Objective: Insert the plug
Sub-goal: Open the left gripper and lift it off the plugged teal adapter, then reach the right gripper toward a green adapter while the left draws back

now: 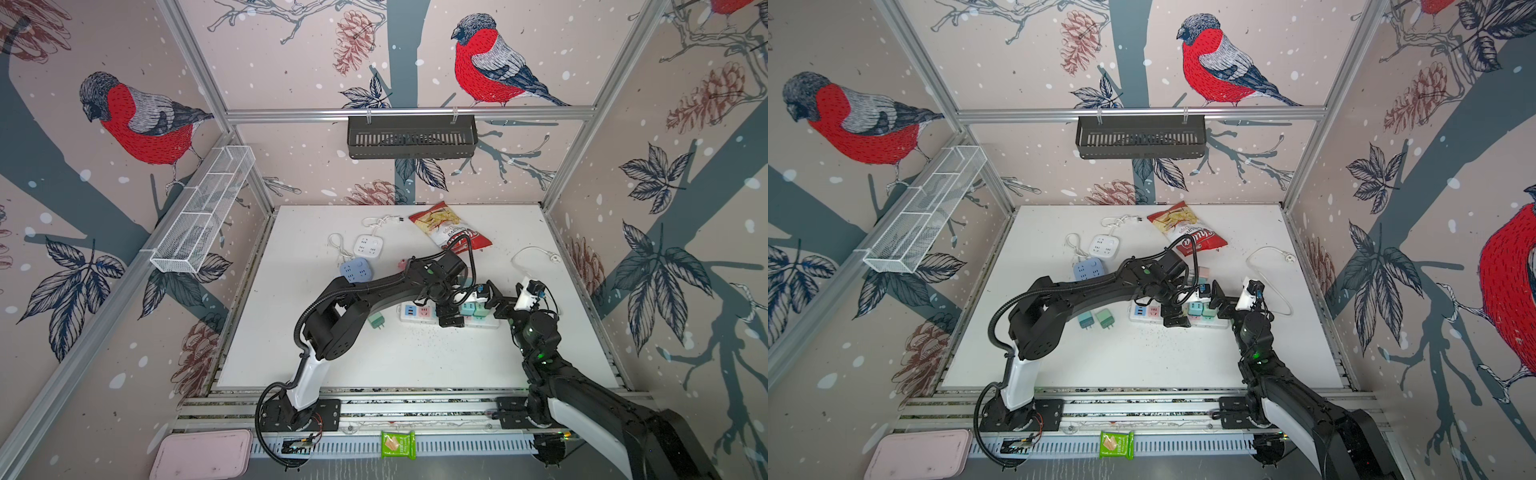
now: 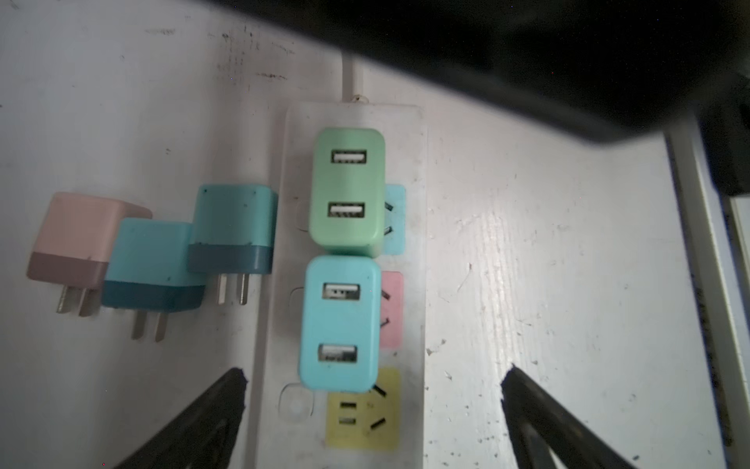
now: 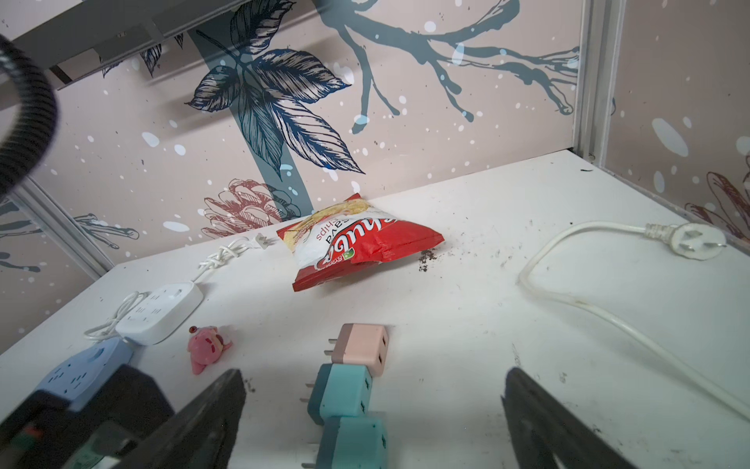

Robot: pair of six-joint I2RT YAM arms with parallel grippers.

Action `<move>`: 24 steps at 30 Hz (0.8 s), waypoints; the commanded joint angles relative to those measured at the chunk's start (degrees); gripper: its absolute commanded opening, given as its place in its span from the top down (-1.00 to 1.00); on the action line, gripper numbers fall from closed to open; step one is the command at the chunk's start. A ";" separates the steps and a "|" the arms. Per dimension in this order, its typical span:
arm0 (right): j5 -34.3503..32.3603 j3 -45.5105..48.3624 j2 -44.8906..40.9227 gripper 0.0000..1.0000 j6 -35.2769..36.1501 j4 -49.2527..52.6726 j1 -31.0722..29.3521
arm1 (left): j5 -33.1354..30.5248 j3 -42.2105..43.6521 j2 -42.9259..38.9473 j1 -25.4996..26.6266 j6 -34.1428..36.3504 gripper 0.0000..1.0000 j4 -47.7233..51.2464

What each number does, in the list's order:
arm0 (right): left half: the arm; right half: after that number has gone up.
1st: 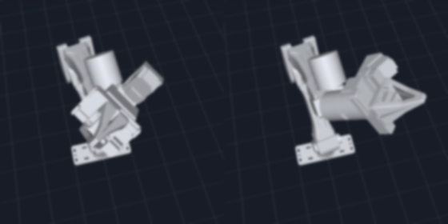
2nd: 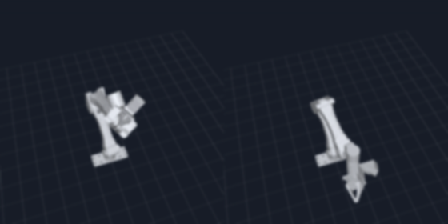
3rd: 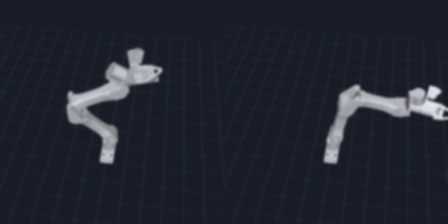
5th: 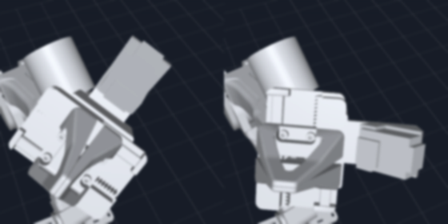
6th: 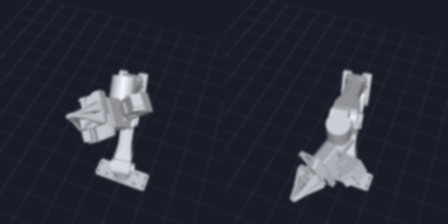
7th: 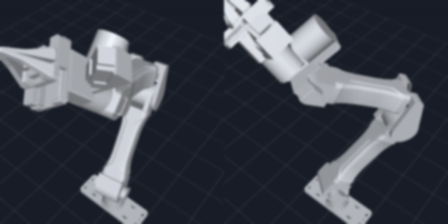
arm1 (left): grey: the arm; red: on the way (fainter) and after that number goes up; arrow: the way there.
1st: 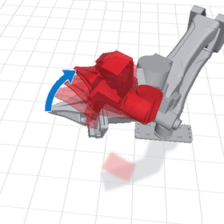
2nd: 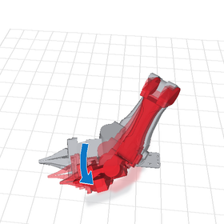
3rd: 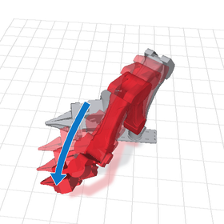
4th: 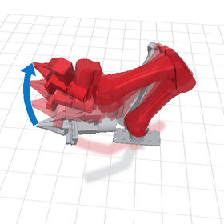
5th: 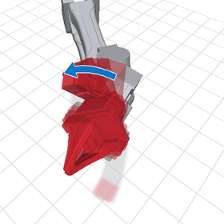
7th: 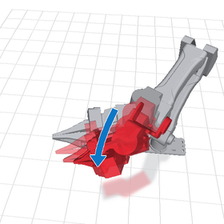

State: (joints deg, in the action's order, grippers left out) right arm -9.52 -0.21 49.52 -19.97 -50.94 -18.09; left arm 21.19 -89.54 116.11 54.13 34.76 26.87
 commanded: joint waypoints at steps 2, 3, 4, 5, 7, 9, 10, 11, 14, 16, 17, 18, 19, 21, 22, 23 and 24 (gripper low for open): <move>-1.10 0.23 0.39 -0.99 -0.87 -3.02 -0.01 | -1.78 5.23 -7.27 -0.24 -5.41 -0.96 -11.76; -1.33 0.21 0.60 -0.99 -0.91 -3.03 0.07 | -3.18 6.73 -8.90 -0.40 -7.95 -0.96 -14.75; -1.38 0.16 0.66 -0.99 -1.00 -3.07 0.02 | -5.27 8.47 -10.99 -0.74 -11.21 -0.96 -18.68; -1.25 0.10 0.76 -0.99 -0.96 -3.11 -0.01 | -7.75 10.71 -12.92 -1.17 -14.41 -0.96 -22.58; -1.21 0.10 0.83 -0.99 -1.03 -3.07 0.10 | -14.36 15.05 -16.11 -1.86 -20.59 -0.96 -28.87; -2.20 -0.05 0.60 -0.99 -1.48 -2.69 0.17 | -22.51 19.23 -19.96 -3.26 -29.75 -0.96 -33.91; -2.60 -0.27 0.44 -0.99 -1.70 -2.46 0.24 | -25.46 21.23 -22.18 -4.38 -34.44 -0.97 -34.72; -2.69 -0.68 0.06 -0.99 -1.81 -1.80 0.24 | -27.73 22.98 -24.34 -5.80 -39.34 -0.96 -34.78; -9.25 -4.53 -1.70 -0.99 -7.39 8.62 0.21 | -29.37 28.63 -31.07 -10.31 -50.03 -0.96 -35.27; -14.60 -8.47 -2.99 -0.99 -17.38 19.00 0.26 | -32.11 34.31 -36.15 -13.07 -57.10 -0.97 -36.25; -13.62 -10.57 -3.74 -0.99 -19.70 23.06 0.28 | -33.69 37.26 -38.43 -14.02 -59.37 -0.97 -37.89; -12.05 -12.31 -4.57 -1.00 -21.11 26.47 0.21 | -36.14 40.18 -40.37 -14.38 -60.67 -0.97 -39.63; -10.58 -14.13 -5.72 -0.99 -23.92 30.55 0.06 | -40.37 42.79 -42.40 -14.47 -62.21 -0.97 -40.70; -7.46 -15.79 -8.57 -0.99 -28.99 35.16 0.07 | -50.17 47.18 -45.98 -14.48 -67.76 -0.96 -41.31; -4.58 -15.22 -10.52 -0.99 -29.77 34.31 -0.01 | -55.31 49.23 -47.83 -14.49 -70.18 -0.97 -41.69; -2.35 -14.17 -12.64 -0.99 -30.52 32.73 -0.07 | -59.18 50.99 -49.65 -14.46 -72.32 -0.96 -41.38; -0.93 -13.22 -14.42 -0.99 -31.03 31.27 -0.02 | -61.92 52.26 -51.17 -14.49 -73.17 -0.97 -41.24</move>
State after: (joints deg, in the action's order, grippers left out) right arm -16.03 -14.52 38.20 -44.36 -23.38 -17.98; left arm -25.12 -39.92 67.83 39.81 -28.38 -10.35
